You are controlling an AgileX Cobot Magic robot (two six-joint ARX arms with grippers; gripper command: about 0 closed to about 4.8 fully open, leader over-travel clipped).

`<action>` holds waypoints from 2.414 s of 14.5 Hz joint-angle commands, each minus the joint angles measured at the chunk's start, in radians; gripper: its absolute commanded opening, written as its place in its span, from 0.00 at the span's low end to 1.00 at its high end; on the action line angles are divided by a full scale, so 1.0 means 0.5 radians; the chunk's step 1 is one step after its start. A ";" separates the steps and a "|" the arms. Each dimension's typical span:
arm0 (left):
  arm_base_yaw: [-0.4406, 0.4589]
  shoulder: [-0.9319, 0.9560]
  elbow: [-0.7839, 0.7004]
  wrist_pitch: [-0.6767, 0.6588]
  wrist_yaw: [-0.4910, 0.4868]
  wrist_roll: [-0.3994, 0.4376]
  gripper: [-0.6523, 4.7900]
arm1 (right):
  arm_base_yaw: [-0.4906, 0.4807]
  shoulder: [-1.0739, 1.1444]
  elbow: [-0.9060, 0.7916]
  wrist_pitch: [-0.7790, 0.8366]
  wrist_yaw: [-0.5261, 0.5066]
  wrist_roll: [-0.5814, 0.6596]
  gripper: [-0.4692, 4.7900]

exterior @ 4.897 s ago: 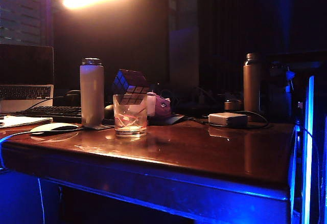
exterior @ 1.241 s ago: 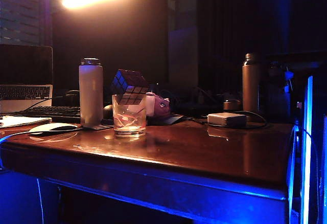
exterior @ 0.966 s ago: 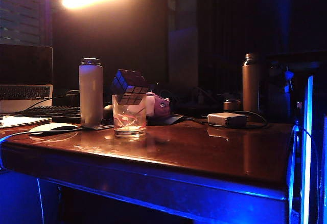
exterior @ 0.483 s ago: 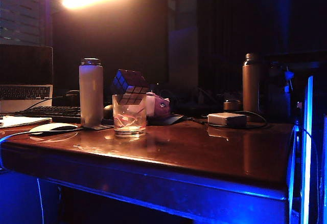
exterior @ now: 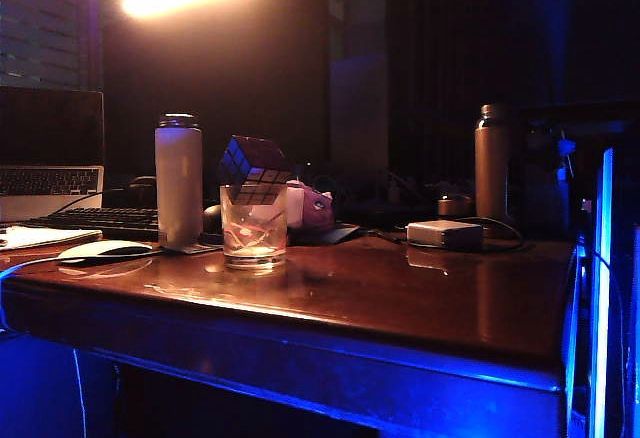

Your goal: Stack the Rubik's Cube on top of the glass cup.

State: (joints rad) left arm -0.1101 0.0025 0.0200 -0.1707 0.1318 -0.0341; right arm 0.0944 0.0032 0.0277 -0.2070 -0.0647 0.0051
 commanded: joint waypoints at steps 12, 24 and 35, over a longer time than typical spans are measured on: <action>0.302 -0.004 -0.028 0.011 0.002 0.008 0.12 | -0.001 -0.002 -0.008 -0.006 0.005 0.005 0.09; 0.302 -0.004 -0.028 -0.024 -0.211 0.061 0.12 | -0.001 -0.002 -0.008 -0.005 0.005 0.005 0.09; 0.299 -0.003 -0.028 -0.019 -0.209 0.060 0.12 | -0.001 -0.002 -0.008 -0.005 0.005 0.005 0.09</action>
State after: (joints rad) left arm 0.0406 0.0036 0.0101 -0.1665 0.0177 -0.0116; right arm 0.0944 0.0032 0.0269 -0.2073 -0.0647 0.0051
